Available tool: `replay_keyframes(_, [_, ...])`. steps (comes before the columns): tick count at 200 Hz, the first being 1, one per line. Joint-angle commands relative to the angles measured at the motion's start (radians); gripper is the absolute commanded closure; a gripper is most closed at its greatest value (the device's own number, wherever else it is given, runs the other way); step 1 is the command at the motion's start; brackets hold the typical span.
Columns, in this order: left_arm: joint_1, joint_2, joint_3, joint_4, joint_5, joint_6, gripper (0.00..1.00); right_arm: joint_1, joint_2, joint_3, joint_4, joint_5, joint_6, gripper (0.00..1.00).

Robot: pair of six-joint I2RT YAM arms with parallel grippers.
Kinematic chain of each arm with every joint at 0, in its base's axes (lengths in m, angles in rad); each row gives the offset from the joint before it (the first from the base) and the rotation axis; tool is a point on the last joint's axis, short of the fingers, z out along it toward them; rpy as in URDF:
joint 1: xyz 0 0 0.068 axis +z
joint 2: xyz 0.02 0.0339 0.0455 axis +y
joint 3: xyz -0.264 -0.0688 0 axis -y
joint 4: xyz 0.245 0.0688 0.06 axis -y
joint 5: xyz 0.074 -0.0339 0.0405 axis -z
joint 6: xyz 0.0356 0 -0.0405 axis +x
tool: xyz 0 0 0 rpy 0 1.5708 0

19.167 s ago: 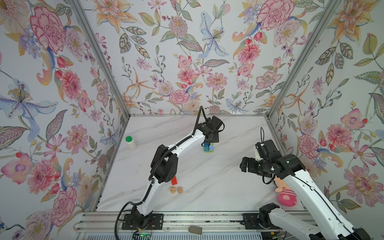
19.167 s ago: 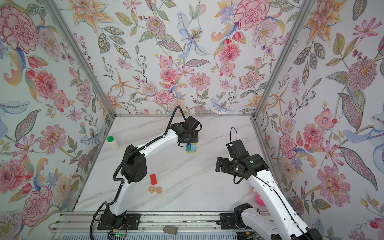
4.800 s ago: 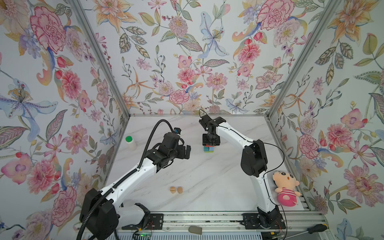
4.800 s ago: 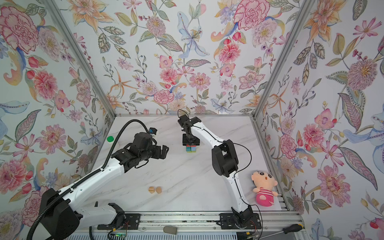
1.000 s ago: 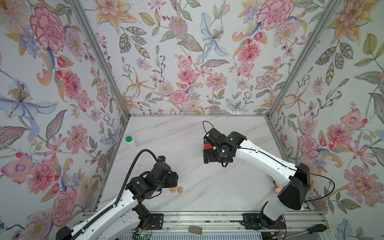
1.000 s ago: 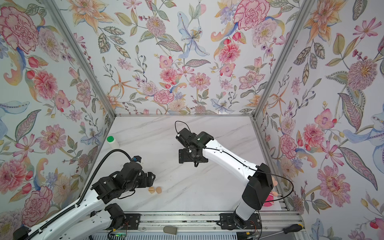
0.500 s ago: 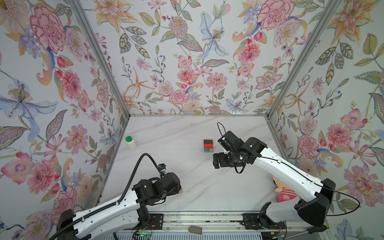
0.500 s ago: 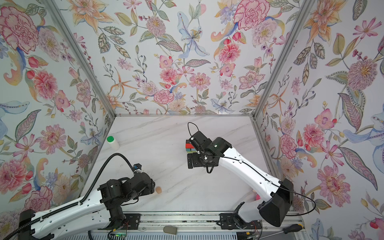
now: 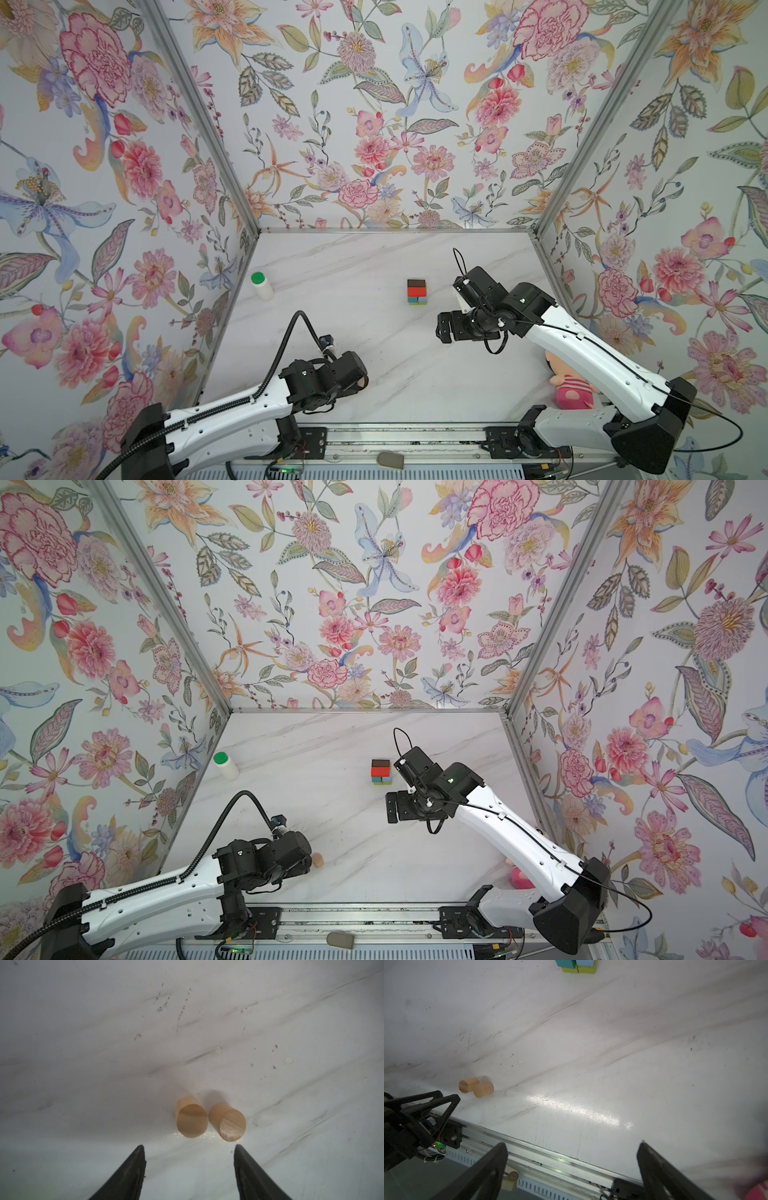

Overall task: Build the wood block tower
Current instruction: 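Lower the left gripper and close it on one light-wood cylinder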

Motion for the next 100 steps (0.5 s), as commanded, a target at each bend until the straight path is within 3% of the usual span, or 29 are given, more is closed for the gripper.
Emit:
replay_keyframes(1, [-0.015, 0.005, -0.018, 0.018, -0.004, -0.016, 0.30, -0.017, -0.016, -0.014, 0.000, -0.028, -0.030, 0.01])
replay_keyframes(100, [0.001, 0.000, -0.068, 0.026, 0.017, 0.004, 0.30, -0.041, 0.023, 0.007, 0.012, -0.041, -0.037, 0.01])
